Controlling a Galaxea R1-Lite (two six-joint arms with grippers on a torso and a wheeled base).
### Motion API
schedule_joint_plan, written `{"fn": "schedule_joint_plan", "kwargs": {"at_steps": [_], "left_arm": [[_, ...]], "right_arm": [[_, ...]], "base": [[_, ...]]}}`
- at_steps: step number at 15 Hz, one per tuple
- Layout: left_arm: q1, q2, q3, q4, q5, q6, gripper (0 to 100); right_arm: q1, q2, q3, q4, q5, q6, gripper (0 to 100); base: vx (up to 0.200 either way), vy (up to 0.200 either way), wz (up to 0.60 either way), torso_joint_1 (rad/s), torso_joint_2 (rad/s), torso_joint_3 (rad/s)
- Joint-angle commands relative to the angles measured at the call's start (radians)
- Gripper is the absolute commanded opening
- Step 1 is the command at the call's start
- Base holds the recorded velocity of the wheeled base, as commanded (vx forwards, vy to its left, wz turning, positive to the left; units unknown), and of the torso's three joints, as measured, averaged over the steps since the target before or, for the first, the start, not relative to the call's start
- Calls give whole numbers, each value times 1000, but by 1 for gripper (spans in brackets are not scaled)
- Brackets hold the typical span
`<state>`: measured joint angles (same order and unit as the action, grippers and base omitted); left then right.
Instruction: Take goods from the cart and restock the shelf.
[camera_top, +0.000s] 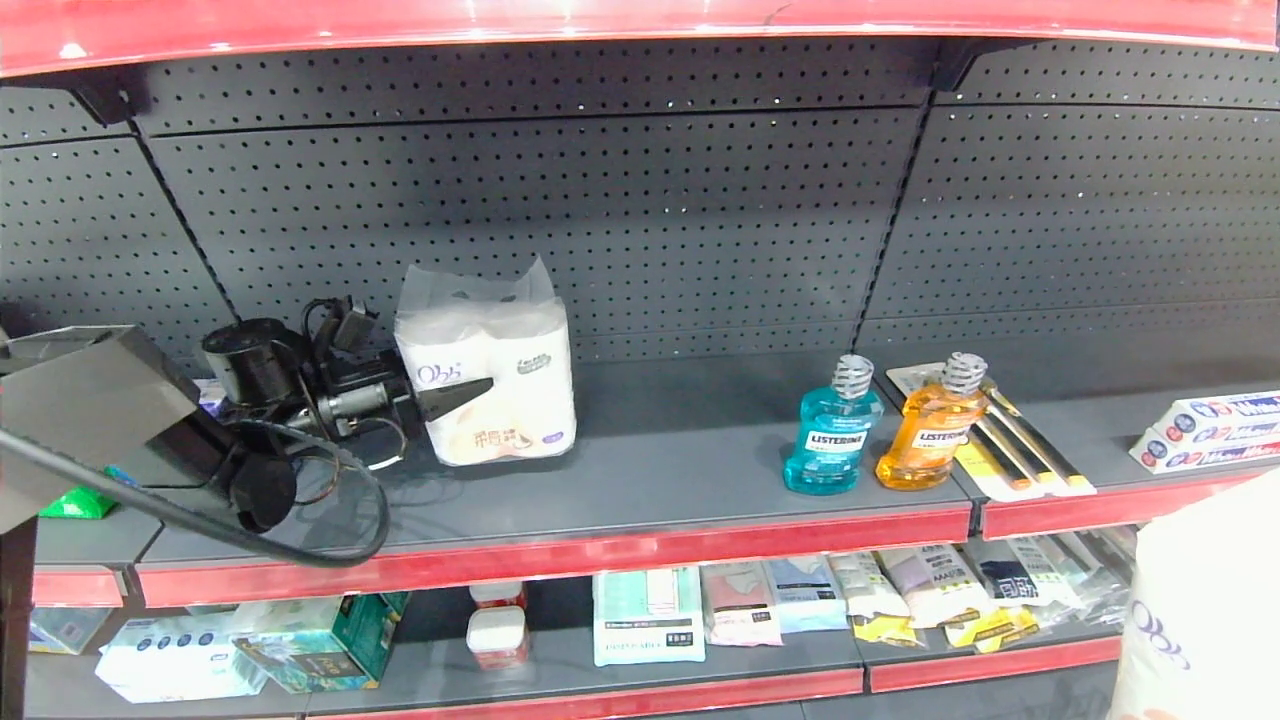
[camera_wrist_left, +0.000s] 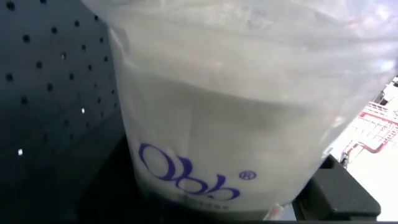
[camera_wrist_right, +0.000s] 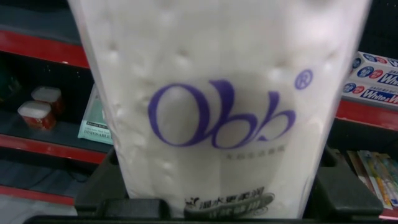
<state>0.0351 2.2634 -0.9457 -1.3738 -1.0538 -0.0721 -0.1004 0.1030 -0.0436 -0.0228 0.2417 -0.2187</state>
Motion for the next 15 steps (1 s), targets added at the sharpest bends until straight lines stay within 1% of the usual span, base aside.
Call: {"fn": "schedule_joint_plan", "kwargs": {"at_steps": [1, 3, 4, 5, 6, 7, 8, 9, 10, 12, 13, 15], "left_arm": [[9, -39, 82, -25, -5, -6, 0], [25, -53, 143, -82, -38, -8, 0], [29, -53, 156, -100, -49, -12, 0], [34, -53, 186, -149, -58, -34, 0], [35, -53, 189, -157, -58, -40, 0], [48, -50, 214, -197, -71, -75, 0], [57, -50, 223, -197, -91, -77, 0], [71, -50, 228, -197, -129, -72, 0], [78, -51, 228, -197, -149, -72, 0], [80, -48, 228, -197, -152, -60, 0], [80, -47, 234, -197, -156, -38, 0], [80, -41, 259, -197, -186, 0, 0]], "right_arm": [[-1, 0, -2, 0, 1, -1, 0], [1, 1, -1, 1, 1, -1, 0], [-1, 1, -1, 1, 1, -1, 0], [1, 0, -1, 0, -2, -1, 0], [1, 0, -1, 0, -4, -1, 0], [1, 0, -1, 0, -5, -1, 0], [1, 1, -1, 0, -5, -1, 0], [1, 0, -1, 0, -5, -1, 0], [1, 1, -1, 0, -5, -1, 0], [1, 0, -1, 0, -5, -1, 0], [1, 0, -1, 0, -5, -1, 0], [1, 1, -1, 0, -5, -1, 0]], "base": [[0, 0, 0, 0, 0, 0], [0, 0, 0, 0, 0, 0], [0, 0, 0, 0, 0, 0], [0, 0, 0, 0, 0, 0], [0, 0, 0, 0, 0, 0], [0, 0, 0, 0, 0, 0], [0, 0, 0, 0, 0, 0], [0, 0, 0, 0, 0, 0], [0, 0, 0, 0, 0, 0], [0, 0, 0, 0, 0, 0], [0, 0, 0, 0, 0, 0], [0, 0, 0, 0, 0, 0]]}}
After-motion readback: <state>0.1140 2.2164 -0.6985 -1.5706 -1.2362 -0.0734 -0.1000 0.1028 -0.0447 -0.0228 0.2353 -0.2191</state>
